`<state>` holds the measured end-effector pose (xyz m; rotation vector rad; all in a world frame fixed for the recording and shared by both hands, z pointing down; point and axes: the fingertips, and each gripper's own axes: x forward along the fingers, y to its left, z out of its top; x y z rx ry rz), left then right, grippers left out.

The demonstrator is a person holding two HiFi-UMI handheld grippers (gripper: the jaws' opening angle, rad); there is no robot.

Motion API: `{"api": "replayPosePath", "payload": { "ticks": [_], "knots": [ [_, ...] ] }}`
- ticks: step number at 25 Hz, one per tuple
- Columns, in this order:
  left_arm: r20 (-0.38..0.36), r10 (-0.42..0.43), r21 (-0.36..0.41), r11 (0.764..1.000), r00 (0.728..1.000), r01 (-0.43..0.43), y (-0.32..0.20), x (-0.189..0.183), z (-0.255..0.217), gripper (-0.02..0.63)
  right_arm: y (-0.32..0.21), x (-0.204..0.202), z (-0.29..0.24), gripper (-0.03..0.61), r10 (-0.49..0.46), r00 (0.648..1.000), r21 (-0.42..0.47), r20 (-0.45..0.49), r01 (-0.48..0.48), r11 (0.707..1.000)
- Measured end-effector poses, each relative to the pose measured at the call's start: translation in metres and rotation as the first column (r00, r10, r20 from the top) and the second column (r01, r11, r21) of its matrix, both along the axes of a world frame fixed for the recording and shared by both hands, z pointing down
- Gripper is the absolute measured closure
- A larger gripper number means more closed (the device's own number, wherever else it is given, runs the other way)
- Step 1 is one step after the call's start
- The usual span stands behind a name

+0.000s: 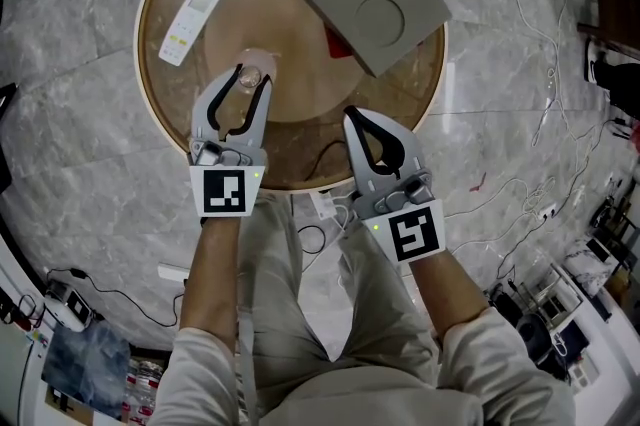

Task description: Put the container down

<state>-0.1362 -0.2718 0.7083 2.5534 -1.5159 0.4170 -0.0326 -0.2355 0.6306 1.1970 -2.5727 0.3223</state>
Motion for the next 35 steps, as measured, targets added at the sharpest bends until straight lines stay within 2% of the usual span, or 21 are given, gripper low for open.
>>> {"api": "replayPosePath", "payload": {
  "ticks": [5,10,13,20,25,28,35],
  "knots": [
    [-0.015,-0.035,0.003,0.999,0.999,0.035,0.017,-0.008,-0.024,0.459,0.009,-0.003,-0.014,0.575,-0.012,1.000,0.012,0.004,0.012,1.000],
    [0.040,-0.037,0.030,0.999,0.999,0.036,0.031,-0.019,-0.050,0.481,0.018,-0.010,-0.034,0.575,-0.039,0.999,0.033,0.012,0.038,0.999],
    [0.019,-0.085,0.025,0.996,0.996,0.084,0.041,-0.029,-0.065,0.495,0.024,-0.013,-0.044,0.575,-0.057,0.998,0.043,0.015,0.056,0.997],
    [0.043,-0.121,0.046,0.992,0.992,0.119,0.071,-0.041,-0.097,0.514,0.045,-0.017,-0.067,0.575,-0.091,0.996,0.064,0.022,0.089,0.994],
    [0.112,-0.122,0.065,0.991,0.986,0.115,0.094,-0.047,-0.114,0.551,0.061,-0.020,-0.081,0.575,-0.122,0.992,0.079,0.024,0.119,0.990],
    [0.072,-0.179,0.068,0.982,0.981,0.174,0.108,-0.053,-0.127,0.598,0.071,-0.021,-0.092,0.575,-0.135,0.990,0.091,0.026,0.132,0.987],
    [0.062,-0.214,0.056,0.976,0.975,0.211,0.133,-0.053,-0.142,0.607,0.087,-0.017,-0.105,0.577,-0.156,0.988,0.089,0.012,0.154,0.984]
  ]
}}
